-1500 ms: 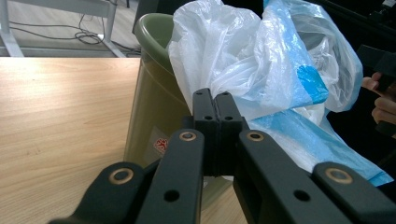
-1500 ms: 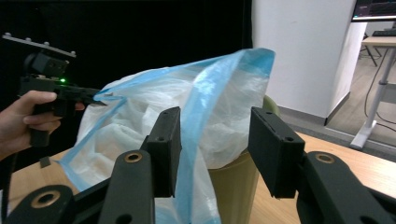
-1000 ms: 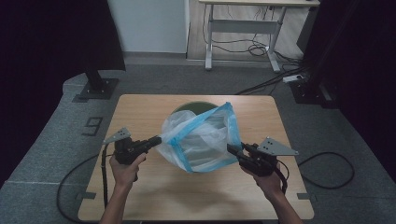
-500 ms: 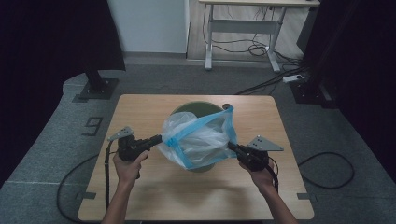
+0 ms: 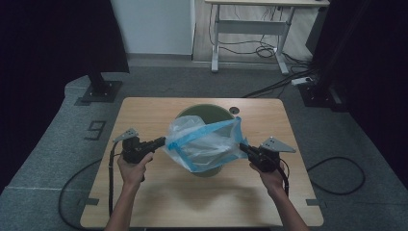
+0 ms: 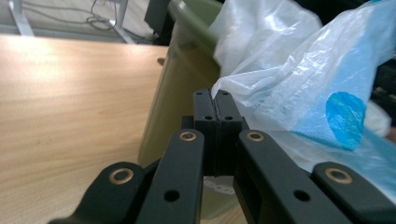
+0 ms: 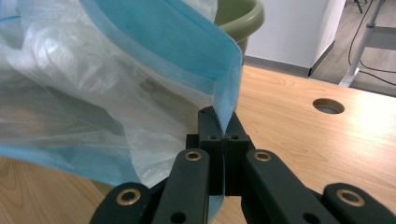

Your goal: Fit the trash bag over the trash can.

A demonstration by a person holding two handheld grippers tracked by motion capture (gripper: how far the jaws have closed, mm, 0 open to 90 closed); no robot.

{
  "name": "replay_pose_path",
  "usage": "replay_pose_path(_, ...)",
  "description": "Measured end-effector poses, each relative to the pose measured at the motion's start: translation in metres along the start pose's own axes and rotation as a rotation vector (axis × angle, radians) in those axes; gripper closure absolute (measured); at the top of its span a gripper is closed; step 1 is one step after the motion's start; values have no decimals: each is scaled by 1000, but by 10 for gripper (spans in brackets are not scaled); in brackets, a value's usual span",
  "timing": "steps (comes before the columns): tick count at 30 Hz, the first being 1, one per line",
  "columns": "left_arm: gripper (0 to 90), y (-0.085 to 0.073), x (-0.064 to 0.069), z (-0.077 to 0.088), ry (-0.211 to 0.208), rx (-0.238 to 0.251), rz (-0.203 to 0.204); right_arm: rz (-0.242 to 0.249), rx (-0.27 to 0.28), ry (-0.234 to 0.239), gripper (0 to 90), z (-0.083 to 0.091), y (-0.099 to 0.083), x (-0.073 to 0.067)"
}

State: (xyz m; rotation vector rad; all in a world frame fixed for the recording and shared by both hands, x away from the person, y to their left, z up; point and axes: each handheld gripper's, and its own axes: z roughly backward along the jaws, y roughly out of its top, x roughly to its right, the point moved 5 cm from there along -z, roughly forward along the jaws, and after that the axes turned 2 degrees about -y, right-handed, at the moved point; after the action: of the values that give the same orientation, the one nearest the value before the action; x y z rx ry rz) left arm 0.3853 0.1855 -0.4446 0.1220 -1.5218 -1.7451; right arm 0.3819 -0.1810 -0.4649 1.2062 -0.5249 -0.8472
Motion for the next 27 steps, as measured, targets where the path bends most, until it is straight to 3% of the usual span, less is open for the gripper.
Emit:
replay_pose_path(3, 742, 9, 16, 5, -43, 3, -28, 6, 9, 1, 880, 4, 3, 0)
replay_pose_path(7, 504, 20, 39, 7, -10, 6, -127, 10, 16, 6, 877, 7, 7, -1)
replay_pose_path(10, 412, 28, 53, 5, 23, 1, -187, 6, 14, 15, 872, 8, 9, -3)
replay_pose_path(16, 309, 35, 71, 4, 22, -4, -235, 8, 10, 16, 863, 10, 10, -2)
replay_pose_path(20, 281, 40, 77, -1, 50, -12, -273, 9, 10, 15, 862, 10, 12, -2)
replay_pose_path(22, 308, 44, 79, -5, 56, -20, -288, 15, 6, 15, 857, 10, 12, -3)
replay_pose_path(26, 531, 52, 73, -13, 79, -25, -273, 19, 2, 17, 814, 11, 12, -3)
replay_pose_path(27, 609, 53, 71, -14, 88, -23, -269, 21, -1, 18, 743, 12, 12, -2)
